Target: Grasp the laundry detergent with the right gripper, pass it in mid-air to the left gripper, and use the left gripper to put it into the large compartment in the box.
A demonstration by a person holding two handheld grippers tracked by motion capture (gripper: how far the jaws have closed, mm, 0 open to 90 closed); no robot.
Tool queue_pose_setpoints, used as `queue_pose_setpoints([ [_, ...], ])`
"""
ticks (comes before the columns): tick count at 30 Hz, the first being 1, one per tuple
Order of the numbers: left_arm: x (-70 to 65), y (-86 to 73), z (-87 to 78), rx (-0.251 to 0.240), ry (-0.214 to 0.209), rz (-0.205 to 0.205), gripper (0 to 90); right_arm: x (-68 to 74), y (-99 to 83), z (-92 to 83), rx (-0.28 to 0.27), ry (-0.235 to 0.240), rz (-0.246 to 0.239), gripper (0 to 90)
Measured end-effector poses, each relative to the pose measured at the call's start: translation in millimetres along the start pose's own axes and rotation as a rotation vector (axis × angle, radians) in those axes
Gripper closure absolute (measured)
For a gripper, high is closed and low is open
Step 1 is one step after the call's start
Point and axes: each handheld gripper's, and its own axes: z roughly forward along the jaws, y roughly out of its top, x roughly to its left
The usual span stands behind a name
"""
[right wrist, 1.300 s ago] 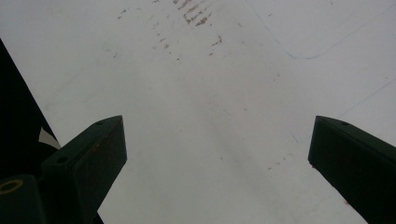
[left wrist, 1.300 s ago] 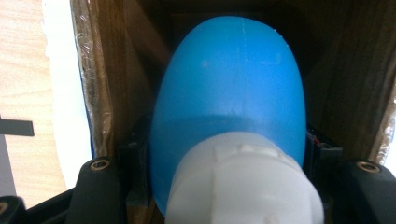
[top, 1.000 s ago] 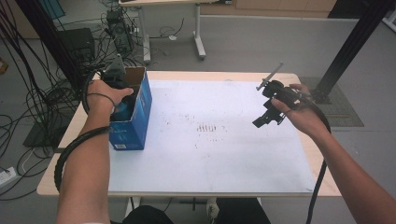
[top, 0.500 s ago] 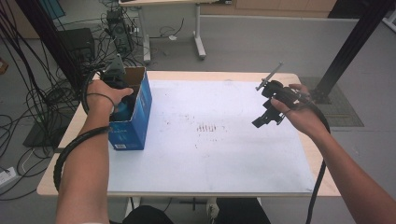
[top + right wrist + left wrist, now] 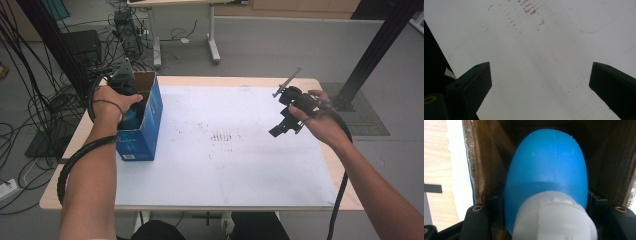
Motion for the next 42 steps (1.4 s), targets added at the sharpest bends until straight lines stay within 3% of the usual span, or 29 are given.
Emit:
queue_pose_setpoints([
  [21, -2.2, -0.3, -1.1, -0.004, 0.014, 0.002, 34.5, -1.3, -1.8, -1.9, -0.001, 0.001, -0.001, 4.4],
  [27, -3.5, -0.8, -9.6, -0.019, 0.023, 0.009, 32.9, -1.5, -1.6, -3.2, -0.006, 0.001, 0.000, 4.4],
  [32, -5.6, -2.1, -18.0, -0.024, 0.060, 0.019, 30.5, -1.0, -1.2, -4.5, -0.008, -0.001, -0.004, 4.4],
  [42, -7.7, -9.6, -36.3, -0.034, 0.069, 0.029, 29.6, 1.7, 0.8, -6.5, -0.014, 0.000, -0.010, 4.4],
])
